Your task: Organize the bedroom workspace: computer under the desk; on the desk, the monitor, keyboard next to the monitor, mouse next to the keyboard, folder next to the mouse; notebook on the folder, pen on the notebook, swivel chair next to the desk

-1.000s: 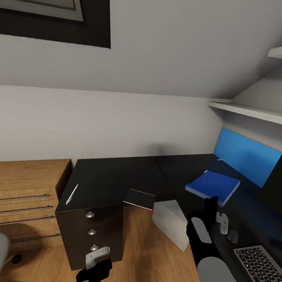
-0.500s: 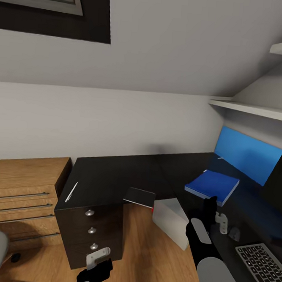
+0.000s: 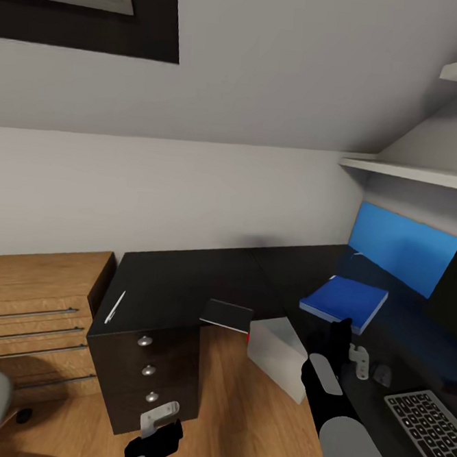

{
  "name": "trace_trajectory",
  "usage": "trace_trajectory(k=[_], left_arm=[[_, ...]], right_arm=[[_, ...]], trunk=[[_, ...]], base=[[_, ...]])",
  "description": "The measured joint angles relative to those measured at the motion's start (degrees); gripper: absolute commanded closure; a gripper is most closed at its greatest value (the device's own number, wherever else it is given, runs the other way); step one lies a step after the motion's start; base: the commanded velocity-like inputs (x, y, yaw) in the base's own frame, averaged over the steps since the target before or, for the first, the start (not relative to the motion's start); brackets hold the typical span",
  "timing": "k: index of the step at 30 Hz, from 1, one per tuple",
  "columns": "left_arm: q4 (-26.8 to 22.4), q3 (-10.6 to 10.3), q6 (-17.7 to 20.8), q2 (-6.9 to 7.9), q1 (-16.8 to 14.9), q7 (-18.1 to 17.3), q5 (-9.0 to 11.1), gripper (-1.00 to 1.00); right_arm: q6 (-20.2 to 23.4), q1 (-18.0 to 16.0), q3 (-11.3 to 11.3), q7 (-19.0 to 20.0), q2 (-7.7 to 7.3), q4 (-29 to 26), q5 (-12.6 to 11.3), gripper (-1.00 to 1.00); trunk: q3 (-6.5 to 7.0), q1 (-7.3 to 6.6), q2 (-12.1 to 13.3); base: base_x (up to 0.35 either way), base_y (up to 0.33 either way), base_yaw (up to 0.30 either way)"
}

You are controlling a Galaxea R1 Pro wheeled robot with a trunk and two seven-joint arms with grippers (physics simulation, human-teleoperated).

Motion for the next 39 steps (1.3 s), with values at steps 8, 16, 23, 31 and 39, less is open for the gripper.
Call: trace_trajectory(k=[8, 16, 23, 31, 39], left_arm=[[0.07, 0.0, 0.04, -0.08, 0.0, 0.0, 0.0, -1.0], [0.14, 0.0, 0.04, -0.12, 0.0, 0.0, 0.0, -1.0], [0.4, 0.0, 0.05, -0.2, 0.0, 0.0, 0.04, -1.0], [1.66, 0.0, -0.01, -1.0, 0.0, -0.09, -0.08, -1.0], [1.73, 0.0, -0.01, -1.06, 0.0, -0.09, -0.08, -1.0]], right_arm=[[0.15, 0.01, -0.22, 0.0, 0.01, -0.1, -0.4, 1.0], [0.07, -0.01, -0.05, 0.12, -0.06, -0.13, -0.19, 1.0], [0.09, 0.0, -0.09, 0.11, -0.02, -0.12, -0.25, 1.0], [0.05, 0.01, -0.18, 0.18, -0.24, -0.04, -0.01, 1.0], [0.08, 0.03, -0.19, 0.16, -0.47, -0.03, 0.0, 1.0]], trunk=[[-1.44, 1.76, -3.21], [-2.87, 3.52, -6.42], [-4.13, 5.05, -9.23], [-5.57, 6.81, -12.44], [-7.01, 8.57, -15.65]], base=[[0.0, 0.0, 0.0], [0.0, 0.0, 0.0], [0.0, 0.0, 0.0], [0.0, 0.0, 0.0], [0.0, 0.0, 0.0]])
